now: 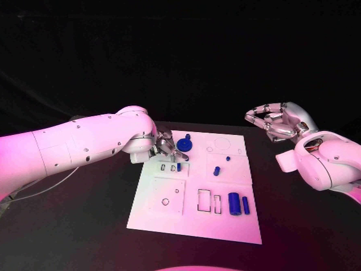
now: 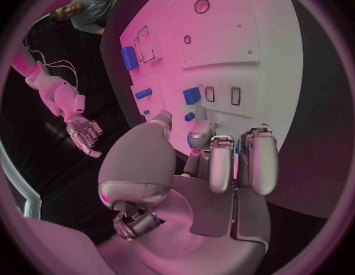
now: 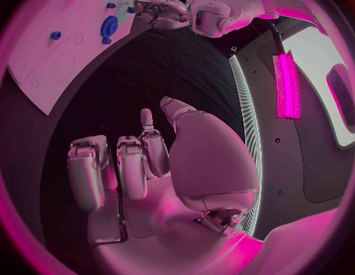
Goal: Assemble the parts on the task board
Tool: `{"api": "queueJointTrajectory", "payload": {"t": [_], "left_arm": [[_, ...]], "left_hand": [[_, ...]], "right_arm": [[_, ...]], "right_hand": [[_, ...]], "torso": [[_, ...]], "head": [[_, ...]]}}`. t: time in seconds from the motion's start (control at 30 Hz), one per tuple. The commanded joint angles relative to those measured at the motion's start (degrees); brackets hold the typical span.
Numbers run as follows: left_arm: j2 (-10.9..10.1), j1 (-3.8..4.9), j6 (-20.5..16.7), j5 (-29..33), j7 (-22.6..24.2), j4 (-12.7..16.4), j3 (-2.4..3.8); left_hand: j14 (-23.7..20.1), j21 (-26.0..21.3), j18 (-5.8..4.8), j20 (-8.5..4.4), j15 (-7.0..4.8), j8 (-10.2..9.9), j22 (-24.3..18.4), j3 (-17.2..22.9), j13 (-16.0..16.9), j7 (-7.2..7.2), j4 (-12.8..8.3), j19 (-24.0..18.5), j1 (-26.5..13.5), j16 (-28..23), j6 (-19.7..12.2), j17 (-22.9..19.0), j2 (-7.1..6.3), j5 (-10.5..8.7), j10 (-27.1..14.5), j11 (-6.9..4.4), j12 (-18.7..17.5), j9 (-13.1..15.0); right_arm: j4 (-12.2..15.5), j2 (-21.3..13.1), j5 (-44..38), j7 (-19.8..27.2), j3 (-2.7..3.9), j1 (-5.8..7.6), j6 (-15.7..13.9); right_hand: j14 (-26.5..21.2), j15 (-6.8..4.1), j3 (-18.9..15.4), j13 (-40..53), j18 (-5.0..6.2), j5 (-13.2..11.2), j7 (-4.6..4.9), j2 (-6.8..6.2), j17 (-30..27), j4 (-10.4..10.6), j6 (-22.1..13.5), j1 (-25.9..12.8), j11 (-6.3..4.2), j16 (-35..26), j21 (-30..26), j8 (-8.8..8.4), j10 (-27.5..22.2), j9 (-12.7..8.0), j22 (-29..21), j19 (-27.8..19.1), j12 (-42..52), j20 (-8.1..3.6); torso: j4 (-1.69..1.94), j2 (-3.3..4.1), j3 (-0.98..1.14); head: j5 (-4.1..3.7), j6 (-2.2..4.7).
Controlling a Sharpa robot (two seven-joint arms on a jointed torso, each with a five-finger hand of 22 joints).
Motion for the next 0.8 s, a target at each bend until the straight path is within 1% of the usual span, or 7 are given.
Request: {"api": "queueJointTrajectory", "payload": {"t": [0.03, 0.13, 0.3, 0.4, 0.53, 0.6, 0.8], "left_arm": [[0.35, 0.06, 1.62, -0.01, -0.15, -0.25, -0.01], [0.56, 0.05, 2.30, 0.01, -0.01, -0.55, -0.03], [0.89, -0.04, 3.23, 0.03, 0.37, -1.03, -0.04], [0.97, -0.08, 3.53, 0.03, 0.44, -1.28, -0.08], [1.17, -0.17, 3.76, 0.07, 0.54, -1.72, -0.17], [1.36, -0.26, 3.80, 0.17, 0.61, -2.05, -0.24], [1.95, -0.59, 3.71, 0.78, 0.85, -2.94, -0.48]], "left_hand": [[6.06, 0.34, -1.08, 0.07, -0.20, 0.24, 0.92, -0.12, 0.08, -0.08, -0.04, 0.39, 0.52, 0.20, -0.37, 15.07, 0.28, -0.01, -0.11, -0.04, -0.20, 0.19], [6.06, 0.40, -1.09, 0.10, -0.19, 0.36, 0.99, 0.44, 0.15, -0.08, -0.05, 0.38, 1.20, 0.20, -0.52, 15.07, 0.45, 0.00, -0.16, -0.03, -0.15, 0.49], [6.06, 0.49, -1.10, 0.13, -0.17, 0.48, 1.14, 1.72, 0.23, -0.05, -0.06, 0.35, 2.70, 0.20, -0.81, 15.07, -0.24, 0.00, -0.29, -0.02, -0.11, 0.99], [6.06, 0.49, -1.10, 0.13, -0.17, 0.48, 1.14, 1.72, 0.23, -0.05, -0.06, 0.35, 2.70, 0.20, -0.81, 15.07, -0.24, 0.00, -0.29, -0.02, -0.11, 0.99], [6.06, 0.55, -1.12, 0.14, -0.17, 0.51, 1.26, 1.89, 0.41, -0.06, -0.05, 0.39, 2.80, 0.20, -0.80, 15.07, -0.33, 0.00, -0.19, -0.02, 0.02, 1.06], [6.06, 0.55, -1.12, 0.14, -0.17, 0.51, 1.26, 1.89, 0.41, -0.06, -0.05, 0.39, 2.80, 0.20, -0.80, 15.07, -0.33, 0.00, -0.19, -0.02, 0.02, 1.06], [6.06, 0.59, -1.13, 0.15, -0.17, 0.56, 1.33, 2.20, 0.42, -0.07, -0.04, 0.41, 2.96, 0.20, -0.78, 15.07, -0.34, 0.00, -0.20, -0.03, 0.03, 1.17]], "right_arm": [[-0.07, 0.11, -0.75, -0.20, -0.02, -0.02, 0.91], [-0.10, 0.13, -0.75, -0.20, -0.03, -0.02, 0.93], [-0.09, 0.10, -0.76, -0.17, -0.06, -0.05, 0.95], [-0.08, 0.09, -0.76, -0.17, -0.07, -0.06, 0.96], [0.02, 0.02, -0.76, -0.16, -0.09, -0.07, 0.93], [0.04, 0.00, -0.76, -0.16, -0.09, -0.08, 0.94], [0.06, 0.05, -0.76, -0.14, -0.10, -0.08, 0.92]], "right_hand": [[5.83, -0.19, 0.01, 4.33, -0.56, 0.18, -0.06, -0.09, 13.68, 0.29, -0.39, 0.28, 0.03, -0.11, -0.20, 0.27, -0.24, 0.09, 14.49, 5.39, -0.23, -0.30], [5.83, -0.19, 0.01, 4.33, -0.56, 0.18, -0.06, -0.09, 13.68, 0.29, -0.39, 0.28, 0.03, -0.11, -0.20, 0.27, -0.24, 0.09, 14.49, 5.39, -0.23, -0.30], [5.82, -0.18, 0.00, 4.31, -0.53, 0.23, -0.05, -0.10, 13.62, 0.31, -0.44, 0.27, 0.04, -0.13, -0.31, 0.28, -0.26, 0.09, 14.43, 5.33, -0.26, -0.29], [5.82, -0.18, 0.00, 4.31, -0.53, 0.23, -0.05, -0.10, 13.62, 0.31, -0.44, 0.27, 0.04, -0.13, -0.31, 0.28, -0.26, 0.09, 14.43, 5.33, -0.26, -0.29], [5.82, -0.18, 0.00, 4.31, -0.53, 0.23, -0.05, -0.10, 13.62, 0.31, -0.44, 0.27, 0.04, -0.13, -0.31, 0.28, -0.26, 0.09, 14.43, 5.33, -0.26, -0.29], [5.82, -0.18, 0.00, 4.31, -0.53, 0.23, -0.05, -0.10, 13.62, 0.31, -0.44, 0.27, 0.04, -0.13, -0.31, 0.28, -0.26, 0.09, 14.43, 5.33, -0.26, -0.29], [5.82, -0.18, 0.00, 4.31, -0.53, 0.23, -0.05, -0.10, 13.62, 0.31, -0.44, 0.27, 0.04, -0.13, -0.31, 0.28, -0.26, 0.09, 14.43, 5.33, -0.26, -0.29]], "torso": [[0.08, -0.05, 0.06], [0.04, -0.05, 0.03], [-0.01, -0.10, -0.06], [-0.07, -0.12, -0.04], [0.02, -0.04, -0.02], [0.11, -0.01, -0.04], [0.00, 0.01, -0.02]], "head": [[0.07, -0.25], [0.13, -0.42], [0.11, -0.36], [0.17, -0.36], [0.00, -0.30], [-0.09, -0.45], [0.08, -0.31]]}}
